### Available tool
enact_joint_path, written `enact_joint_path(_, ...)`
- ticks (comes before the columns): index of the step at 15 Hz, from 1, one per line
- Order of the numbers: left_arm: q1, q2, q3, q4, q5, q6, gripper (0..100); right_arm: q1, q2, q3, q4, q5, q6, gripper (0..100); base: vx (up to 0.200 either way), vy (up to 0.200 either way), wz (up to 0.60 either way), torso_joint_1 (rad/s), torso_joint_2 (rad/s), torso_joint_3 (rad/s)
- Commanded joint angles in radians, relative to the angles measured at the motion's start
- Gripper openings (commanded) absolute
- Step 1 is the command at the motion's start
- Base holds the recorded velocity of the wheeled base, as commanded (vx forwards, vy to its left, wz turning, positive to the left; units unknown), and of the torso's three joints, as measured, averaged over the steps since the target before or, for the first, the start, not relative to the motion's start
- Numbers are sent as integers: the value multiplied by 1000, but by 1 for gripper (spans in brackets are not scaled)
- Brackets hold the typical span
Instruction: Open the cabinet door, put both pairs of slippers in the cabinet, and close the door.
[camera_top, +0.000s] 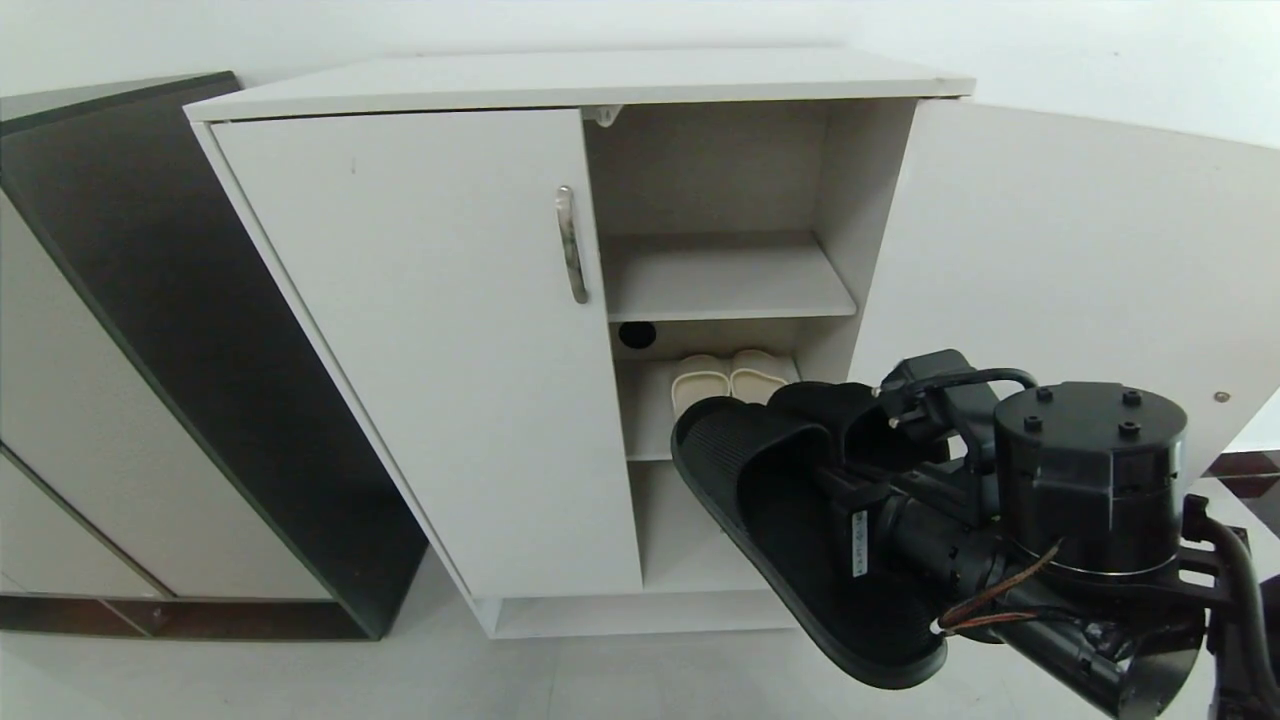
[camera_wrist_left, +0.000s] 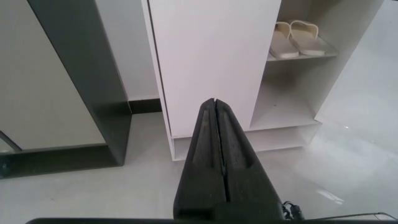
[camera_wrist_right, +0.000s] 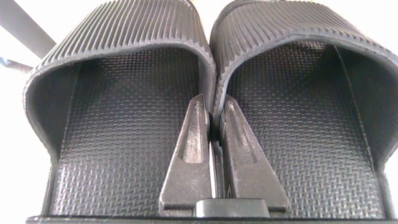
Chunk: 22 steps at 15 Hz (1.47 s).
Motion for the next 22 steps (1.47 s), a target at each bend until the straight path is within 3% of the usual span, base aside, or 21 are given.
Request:
enact_joint_path(1,0,0,0,-1,0,0,0,0,2,1,-1,0,0,0,0,0,0,-2,178,163)
enact_joint_path(10,0,0,0,-1,0,0,0,30,5,-13,1,-11,-23,0,0,0,0,-1,17,17)
enact_joint_path(13,0,0,0,-1,0,0,0,62,107,-205,131,-190,-12,0,0,0,0,0,0,0)
enact_joint_path(17,0,0,0,-1,0,0,0,86,232,-567,373,-377,72,0,0,0,0,0,0,0)
enact_joint_path(22,0,0,0,-1,0,0,0,86,273,-737,498,-399,78,0,0,0,0,0,0,0)
